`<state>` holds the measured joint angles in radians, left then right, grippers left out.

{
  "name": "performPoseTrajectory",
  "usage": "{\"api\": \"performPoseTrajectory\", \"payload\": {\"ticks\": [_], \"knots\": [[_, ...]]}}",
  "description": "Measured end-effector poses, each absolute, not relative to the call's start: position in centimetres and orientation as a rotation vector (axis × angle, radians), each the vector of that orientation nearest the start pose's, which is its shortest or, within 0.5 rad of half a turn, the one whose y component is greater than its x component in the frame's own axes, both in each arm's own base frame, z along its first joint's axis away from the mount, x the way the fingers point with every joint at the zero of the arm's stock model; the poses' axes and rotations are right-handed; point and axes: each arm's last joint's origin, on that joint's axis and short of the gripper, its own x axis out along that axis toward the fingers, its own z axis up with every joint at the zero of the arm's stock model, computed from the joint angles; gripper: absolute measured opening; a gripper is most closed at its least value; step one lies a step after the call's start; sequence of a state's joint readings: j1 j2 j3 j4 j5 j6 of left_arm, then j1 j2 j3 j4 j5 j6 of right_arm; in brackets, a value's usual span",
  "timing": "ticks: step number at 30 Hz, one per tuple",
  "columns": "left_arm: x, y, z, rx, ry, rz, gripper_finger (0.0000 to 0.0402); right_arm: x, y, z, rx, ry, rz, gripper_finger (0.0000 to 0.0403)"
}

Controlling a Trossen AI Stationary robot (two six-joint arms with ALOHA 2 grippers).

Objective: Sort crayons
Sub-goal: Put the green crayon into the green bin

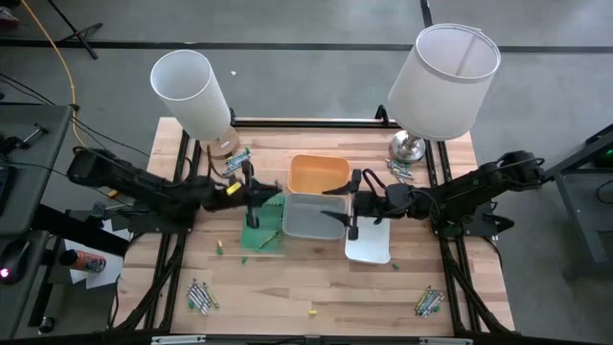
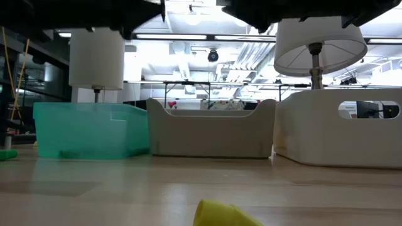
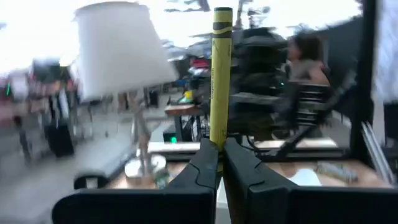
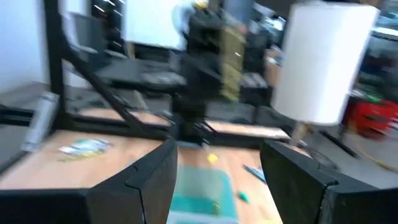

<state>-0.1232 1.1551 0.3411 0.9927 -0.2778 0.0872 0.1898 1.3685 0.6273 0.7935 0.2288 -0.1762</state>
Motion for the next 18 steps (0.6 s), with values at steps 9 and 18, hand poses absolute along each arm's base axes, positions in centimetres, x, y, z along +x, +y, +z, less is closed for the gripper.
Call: {"api": "performPoseTrajectory", "payload": {"ticks": [9, 18], "knots": [[22.0, -1.7, 22.22, -0.033, -0.152, -0.026, 0.0, 28.09, 4.6, 25.05, -0.133, -0.103, -0.075, 0.0224], [22.01, -1.77, 22.15, -0.018, -0.144, -0.028, 0.0, 28.32, 4.5, 24.7, -0.135, -0.093, -0.08, 0.0224]]}}
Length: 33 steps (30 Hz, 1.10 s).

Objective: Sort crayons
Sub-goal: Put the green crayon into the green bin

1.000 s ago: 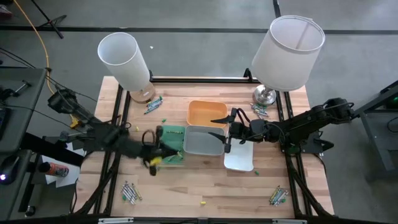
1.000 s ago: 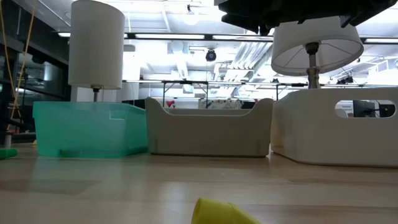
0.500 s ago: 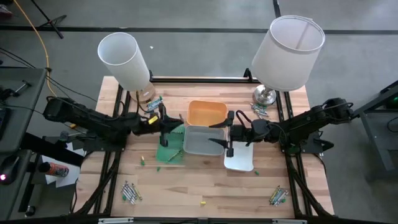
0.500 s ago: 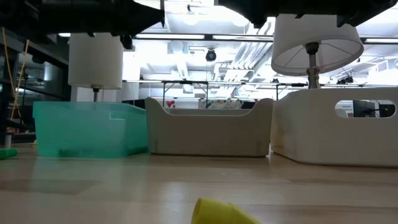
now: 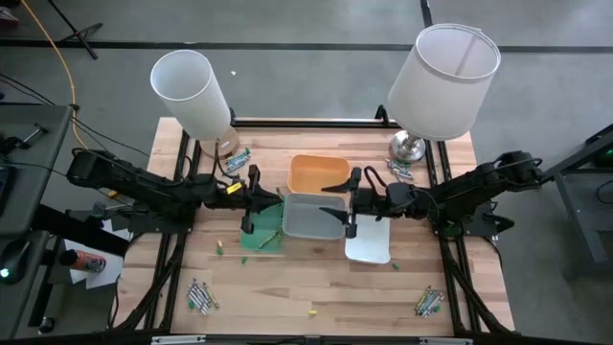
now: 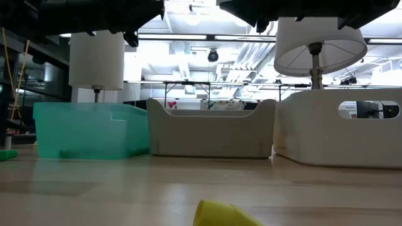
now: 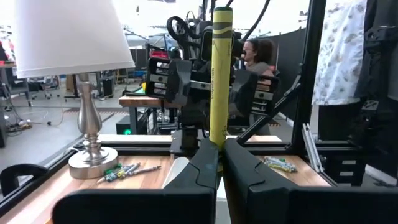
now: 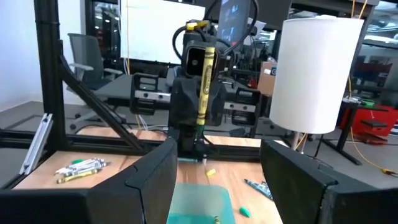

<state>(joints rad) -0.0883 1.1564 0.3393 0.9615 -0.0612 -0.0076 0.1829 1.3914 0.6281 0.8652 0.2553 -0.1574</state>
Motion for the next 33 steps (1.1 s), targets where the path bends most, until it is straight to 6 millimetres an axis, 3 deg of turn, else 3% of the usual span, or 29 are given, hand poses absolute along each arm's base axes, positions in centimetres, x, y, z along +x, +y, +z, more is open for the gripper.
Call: {"api": "performPoseTrajectory", "payload": {"ticks": [4, 7, 14, 19, 33], "knots": [[22.0, -1.8, 22.0, 0.002, -0.124, -0.026, 0.0, 28.3, 4.5, 24.7, -0.14, -0.092, -0.079, 0.0224], [22.1, -1.8, 21.2, 0.116, -0.046, -0.023, 0.0, 28.3, 4.5, 24.6, -0.144, -0.086, -0.079, 0.0224], [21.4, -3.1, 17.6, 0.661, 0.329, -0.072, 0.0, 28.3, 4.5, 24.5, -0.168, -0.072, -0.078, 0.0224], [20.3, -3.8, 16.0, 0.96, 0.554, -0.051, 0.0, 28.4, 4.3, 24.5, -0.175, -0.068, -0.085, 0.0224], [19.7, -5.0, 16.1, 1.067, 0.616, 0.128, 0.0017, 28.4, 4.1, 24.4, -0.177, -0.06, -0.092, 0.0224]]}}
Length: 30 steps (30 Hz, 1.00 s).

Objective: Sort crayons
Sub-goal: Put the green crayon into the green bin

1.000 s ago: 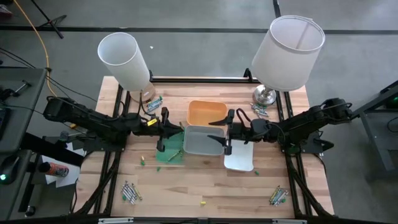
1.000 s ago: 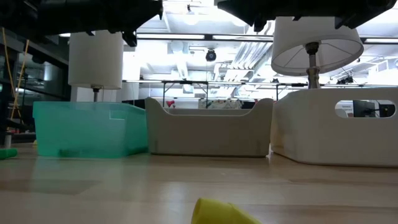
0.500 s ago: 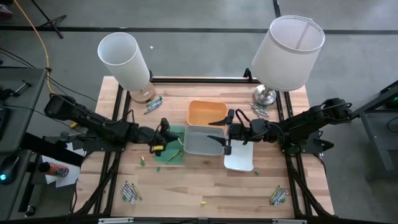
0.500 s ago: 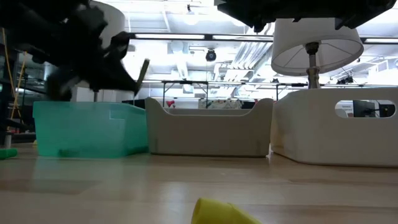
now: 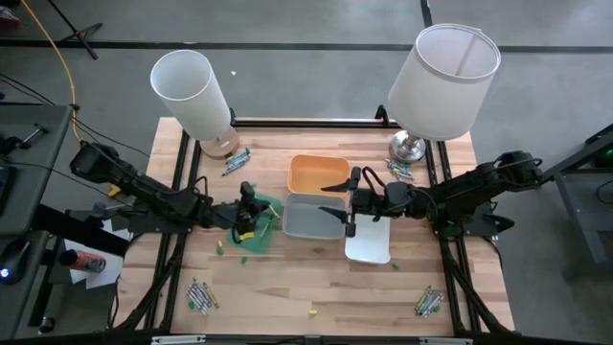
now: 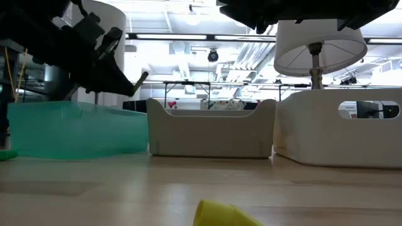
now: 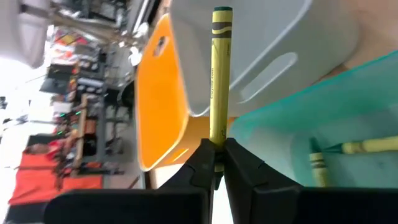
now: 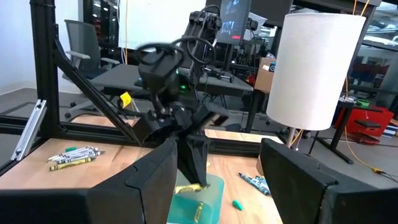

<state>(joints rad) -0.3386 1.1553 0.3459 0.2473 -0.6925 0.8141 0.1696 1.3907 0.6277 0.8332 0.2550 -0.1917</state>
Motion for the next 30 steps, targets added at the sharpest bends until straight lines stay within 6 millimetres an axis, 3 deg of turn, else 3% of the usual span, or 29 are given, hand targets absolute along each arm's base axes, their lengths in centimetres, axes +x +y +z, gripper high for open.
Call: {"api": "performPoseTrajectory", "payload": {"ticks": [7, 12, 16, 21, 25, 30], "knots": [[19.5, -7.3, 17.9, 1.043, 0.584, 0.273, 0.0025, 28.4, 4.1, 24.2, -0.179, -0.039, -0.09, 0.0224], [19.6, -8.7, 19.7, 0.895, 0.586, 0.313, 0.0026, 28.4, 4.1, 24.2, -0.17, -0.038, -0.089, 0.0224], [19.5, -9.7, 22.0, 0.616, 0.632, 0.285, 0.0026, 28.4, 4.1, 24.2, -0.152, -0.039, -0.089, 0.0224], [19.0, -9.9, 24.5, 0.119, 0.738, 0.308, 0.0026, 28.4, 4.1, 24.2, -0.154, -0.04, -0.089, 0.0224], [18.8, -9.5, 24.2, -0.082, 0.764, 0.384, 0.0026, 28.4, 4.1, 24.3, -0.151, -0.055, -0.09, 0.0224], [18.5, -8.8, 21.1, -0.201, 0.884, 0.448, 0.0026, 28.4, 4.1, 24.4, -0.151, -0.067, -0.091, 0.0224]]}}
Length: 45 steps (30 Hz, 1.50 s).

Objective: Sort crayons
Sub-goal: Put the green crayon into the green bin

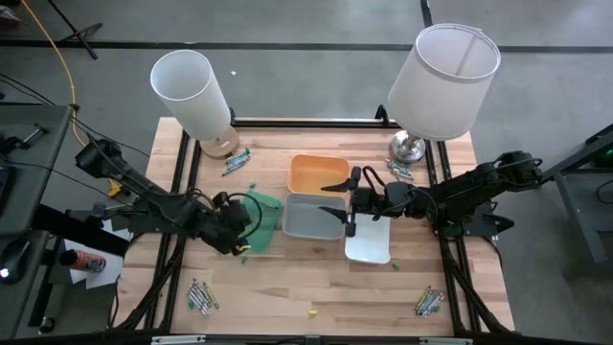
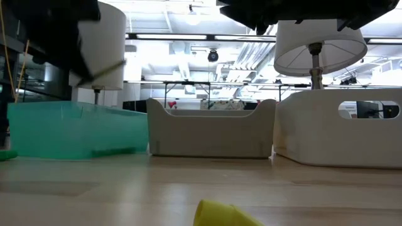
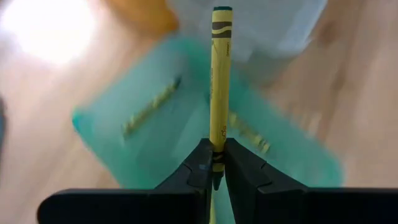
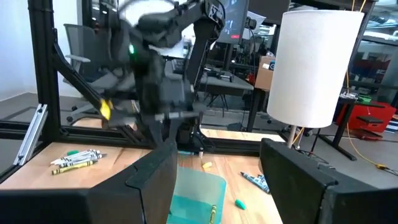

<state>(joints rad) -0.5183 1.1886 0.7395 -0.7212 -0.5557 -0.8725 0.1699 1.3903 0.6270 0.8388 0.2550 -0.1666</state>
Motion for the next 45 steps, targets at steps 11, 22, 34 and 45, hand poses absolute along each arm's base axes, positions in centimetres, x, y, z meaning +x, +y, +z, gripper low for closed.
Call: {"api": "performPoseTrajectory", "payload": {"ticks": [11, 22, 34, 45], "knots": [[18.4, -8.3, 18.6, -0.228, 1.01, 0.52, 0.0076, 28.4, 4.1, 24.5, -0.193, -0.068, -0.095, 0.0224], [17.2, -7.3, 22.7, -0.237, 0.989, 0.662, 0.0105, 28.4, 3.9, 24.4, -0.169, -0.062, -0.098, 0.0224], [14.5, -6.1, 17.5, -0.279, 1.315, 0.835, 0.0005, 28.4, 3.9, 24.4, -0.167, -0.06, -0.101, 0.0224], [16.1, -7.8, 17.1, -0.377, 1.24, 0.609, 0.0001, 28.4, 3.8, 24.4, -0.167, -0.057, -0.142, 0.0224]]}}
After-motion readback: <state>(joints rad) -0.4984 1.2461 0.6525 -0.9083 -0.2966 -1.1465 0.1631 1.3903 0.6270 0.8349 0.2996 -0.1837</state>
